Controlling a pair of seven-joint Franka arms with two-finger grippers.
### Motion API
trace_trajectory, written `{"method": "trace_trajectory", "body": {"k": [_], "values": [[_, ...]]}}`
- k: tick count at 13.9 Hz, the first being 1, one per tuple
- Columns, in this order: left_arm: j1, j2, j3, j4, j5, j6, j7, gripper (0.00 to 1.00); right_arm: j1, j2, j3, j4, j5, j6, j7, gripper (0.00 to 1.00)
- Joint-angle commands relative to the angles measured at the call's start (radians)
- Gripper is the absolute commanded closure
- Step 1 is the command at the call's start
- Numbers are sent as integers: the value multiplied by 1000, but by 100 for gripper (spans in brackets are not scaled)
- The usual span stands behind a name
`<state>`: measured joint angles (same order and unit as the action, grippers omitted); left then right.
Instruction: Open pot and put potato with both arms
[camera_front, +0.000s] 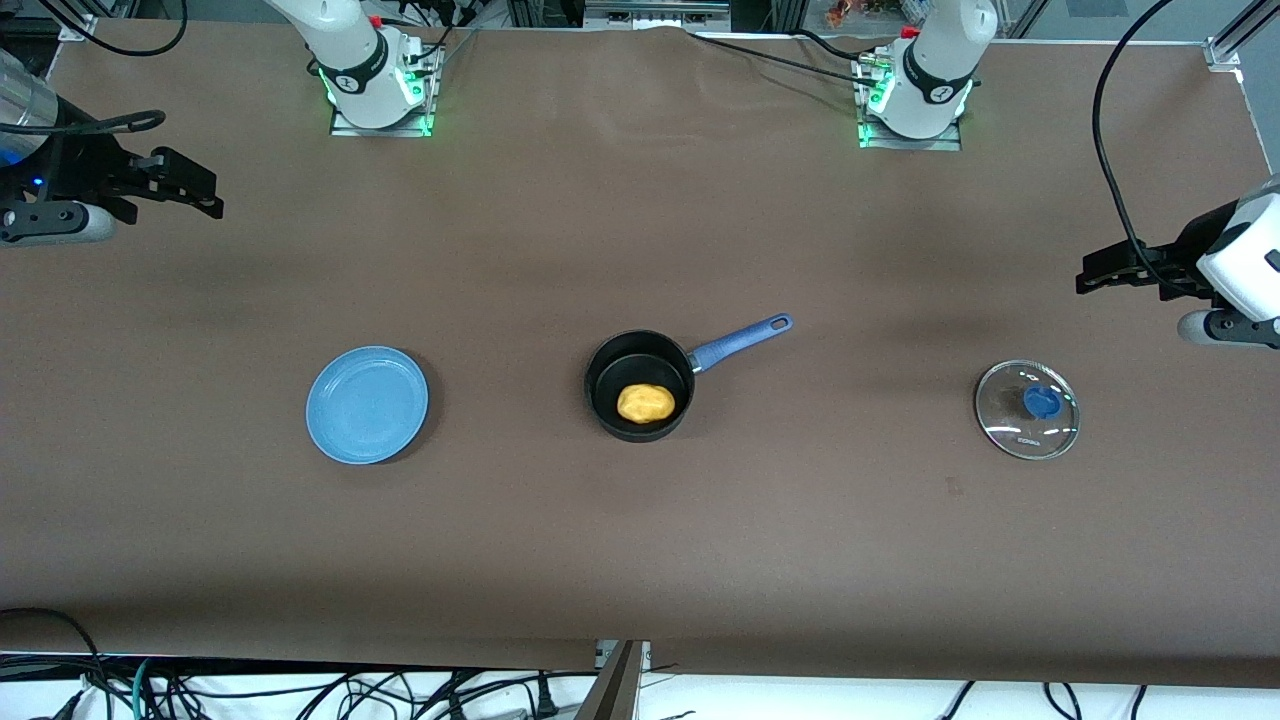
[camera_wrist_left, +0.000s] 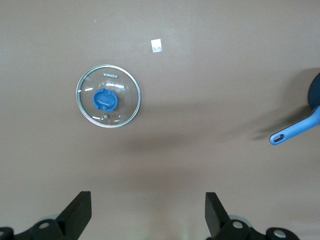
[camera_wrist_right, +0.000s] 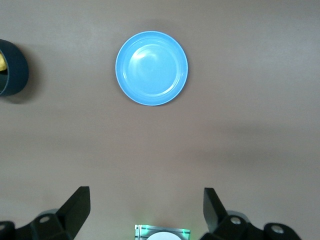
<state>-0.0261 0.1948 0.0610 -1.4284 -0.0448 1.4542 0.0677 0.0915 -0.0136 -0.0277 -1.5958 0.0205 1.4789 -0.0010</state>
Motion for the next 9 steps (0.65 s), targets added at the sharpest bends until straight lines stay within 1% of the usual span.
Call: {"method": "trace_trajectory", "body": {"k": [1, 9], "values": [[-3, 17, -4, 39, 26, -25, -12, 0, -19, 6, 15, 28, -22, -2, -19, 0], [-2, 17, -4, 39, 26, -25, -12, 0, -19, 11, 14, 48, -24, -8, -19, 0]]}}
